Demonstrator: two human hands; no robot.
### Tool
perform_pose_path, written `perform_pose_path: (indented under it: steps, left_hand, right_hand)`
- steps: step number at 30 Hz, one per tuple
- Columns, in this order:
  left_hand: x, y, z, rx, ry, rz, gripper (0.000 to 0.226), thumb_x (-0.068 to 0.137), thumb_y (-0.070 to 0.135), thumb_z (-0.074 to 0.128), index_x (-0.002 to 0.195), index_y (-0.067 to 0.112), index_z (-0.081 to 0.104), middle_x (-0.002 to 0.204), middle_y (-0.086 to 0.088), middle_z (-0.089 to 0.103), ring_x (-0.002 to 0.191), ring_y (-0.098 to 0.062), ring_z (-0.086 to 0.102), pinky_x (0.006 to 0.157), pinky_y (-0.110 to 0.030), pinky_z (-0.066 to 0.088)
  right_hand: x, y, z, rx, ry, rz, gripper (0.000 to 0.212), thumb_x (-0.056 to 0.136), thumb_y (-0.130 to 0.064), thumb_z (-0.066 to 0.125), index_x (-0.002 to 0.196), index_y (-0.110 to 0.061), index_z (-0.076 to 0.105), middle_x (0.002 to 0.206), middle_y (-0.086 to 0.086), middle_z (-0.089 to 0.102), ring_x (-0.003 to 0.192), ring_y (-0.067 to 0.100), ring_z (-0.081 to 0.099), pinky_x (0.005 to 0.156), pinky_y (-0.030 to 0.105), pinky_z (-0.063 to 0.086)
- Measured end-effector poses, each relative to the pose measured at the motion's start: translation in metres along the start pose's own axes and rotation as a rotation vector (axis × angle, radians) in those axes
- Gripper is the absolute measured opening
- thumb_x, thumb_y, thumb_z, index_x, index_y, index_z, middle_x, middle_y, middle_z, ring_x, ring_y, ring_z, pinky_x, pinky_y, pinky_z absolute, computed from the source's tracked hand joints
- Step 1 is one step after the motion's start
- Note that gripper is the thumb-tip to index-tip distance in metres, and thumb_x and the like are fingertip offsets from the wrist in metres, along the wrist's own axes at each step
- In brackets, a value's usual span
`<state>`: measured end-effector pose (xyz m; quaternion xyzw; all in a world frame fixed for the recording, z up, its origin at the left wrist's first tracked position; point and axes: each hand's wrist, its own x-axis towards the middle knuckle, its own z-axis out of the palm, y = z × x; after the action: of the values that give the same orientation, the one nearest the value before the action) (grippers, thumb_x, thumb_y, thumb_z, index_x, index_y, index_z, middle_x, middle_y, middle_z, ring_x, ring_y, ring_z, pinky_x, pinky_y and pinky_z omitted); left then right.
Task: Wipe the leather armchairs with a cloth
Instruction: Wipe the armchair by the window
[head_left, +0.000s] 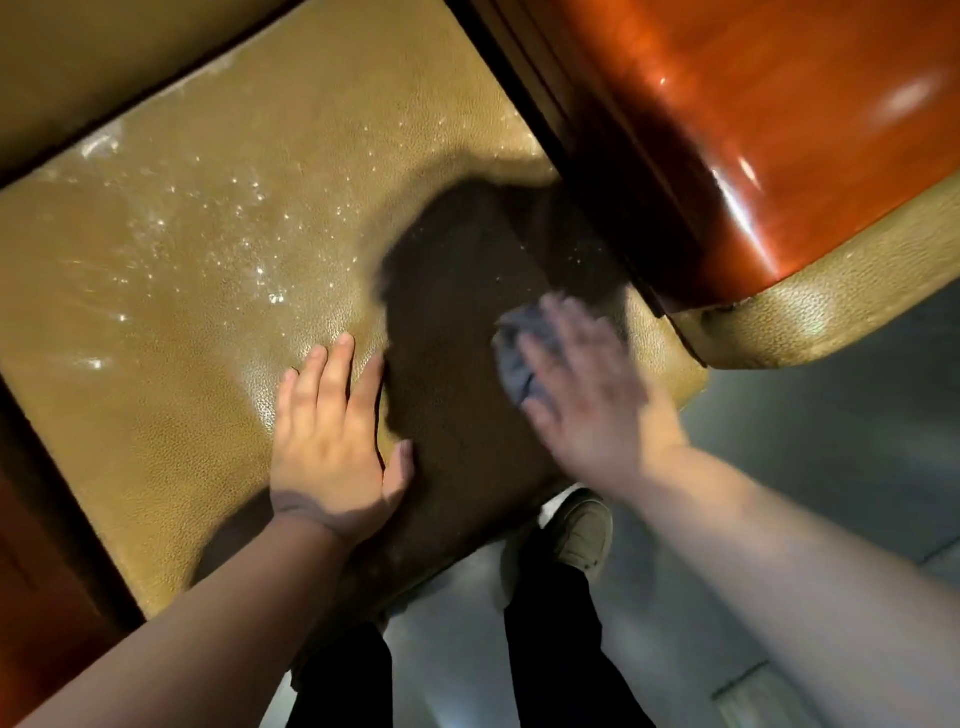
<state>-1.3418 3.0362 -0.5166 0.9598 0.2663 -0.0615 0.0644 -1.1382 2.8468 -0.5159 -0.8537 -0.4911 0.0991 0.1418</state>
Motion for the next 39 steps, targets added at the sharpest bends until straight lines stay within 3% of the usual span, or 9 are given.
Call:
perform_pose_path:
  steps: [6,11,15,18,23,25,31,35,39]
  left_hand:
    - [0.0,-0.001,-0.002,-0.063,0.056,0.021,0.09,0.083,0.056,0.05,0.159,0.009,0.039,0.167,-0.021,0.029,0.154,-0.043,0.026,0.128,-0.054,0.01]
    - [-0.001,-0.003,-0.008,-0.124,0.056,0.039,0.086,0.087,0.055,0.052,0.159,0.008,0.043,0.167,-0.022,0.03,0.153,-0.046,0.026,0.128,-0.059,0.014]
    - [-0.002,-0.005,0.005,-0.115,0.07,0.04,0.087,0.087,0.056,0.05,0.161,0.014,0.034,0.17,-0.019,0.024,0.153,-0.047,0.025,0.127,-0.06,0.012]
    - [-0.005,-0.004,0.016,-0.189,0.122,0.048,0.085,0.087,0.053,0.052,0.161,0.016,0.034,0.172,-0.016,0.021,0.158,-0.044,0.02,0.128,-0.062,0.012]
    - [-0.001,-0.002,0.004,-0.32,0.218,0.044,0.076,0.091,0.048,0.055,0.155,0.009,0.05,0.168,-0.019,0.033,0.157,-0.041,0.028,0.125,-0.062,0.022]
    - [-0.003,-0.001,-0.004,-0.313,0.205,0.041,0.077,0.091,0.047,0.056,0.155,0.006,0.047,0.169,-0.019,0.033,0.157,-0.04,0.029,0.125,-0.061,0.025]
    - [0.007,-0.061,-0.026,-0.277,0.169,-0.318,0.082,0.093,0.043,0.062,0.159,0.005,0.032,0.168,-0.021,0.024,0.155,-0.041,0.022,0.127,-0.061,0.022]
    - [0.009,-0.071,-0.023,-0.178,0.087,-0.422,0.085,0.09,0.039,0.07,0.159,0.006,0.033,0.168,-0.025,0.026,0.155,-0.045,0.023,0.128,-0.06,0.019]
    - [0.007,-0.07,-0.019,-0.188,0.084,-0.401,0.087,0.089,0.046,0.059,0.161,0.006,0.029,0.169,-0.025,0.021,0.157,-0.045,0.018,0.129,-0.058,0.013]
  right_hand:
    - [0.058,-0.021,0.001,0.096,0.105,0.507,0.065,0.105,-0.033,0.04,0.16,-0.002,0.028,0.165,0.03,0.018,0.154,0.04,0.016,0.127,0.041,0.015]
    - [0.044,-0.037,-0.014,-0.052,-0.174,-0.006,0.063,0.104,-0.034,0.048,0.16,-0.011,0.035,0.169,0.022,0.021,0.157,0.04,0.017,0.128,0.053,0.017]
    - [0.059,0.016,-0.033,-0.043,-0.134,0.353,0.068,0.104,-0.036,0.041,0.165,-0.016,0.018,0.169,0.014,0.02,0.153,0.035,0.026,0.124,0.046,0.029]
    - [0.067,-0.018,-0.019,-0.076,-0.029,0.46,0.067,0.105,-0.037,0.039,0.164,-0.013,0.019,0.168,0.02,0.02,0.153,0.038,0.022,0.127,0.045,0.02]
    - [0.056,-0.072,-0.008,-0.049,-0.193,-0.035,0.062,0.101,-0.033,0.049,0.158,-0.012,0.04,0.169,0.02,0.022,0.157,0.041,0.016,0.128,0.053,0.013]
    - [0.066,-0.044,-0.022,-0.087,-0.266,-0.076,0.064,0.105,-0.034,0.049,0.163,-0.015,0.029,0.172,0.018,0.014,0.159,0.037,0.012,0.129,0.05,0.014]
    - [0.102,-0.025,-0.028,-0.099,-0.144,0.461,0.067,0.109,-0.04,0.029,0.166,-0.011,0.009,0.171,0.022,0.005,0.158,0.038,0.008,0.129,0.046,0.012]
    - [0.089,-0.093,0.004,-0.052,-0.143,0.113,0.065,0.104,-0.036,0.04,0.161,-0.009,0.031,0.17,0.022,0.016,0.158,0.041,0.011,0.129,0.053,0.009]
    - [0.11,-0.052,-0.004,-0.103,-0.153,-0.05,0.061,0.106,-0.037,0.039,0.161,-0.009,0.034,0.168,0.023,0.022,0.156,0.039,0.02,0.129,0.049,0.013]
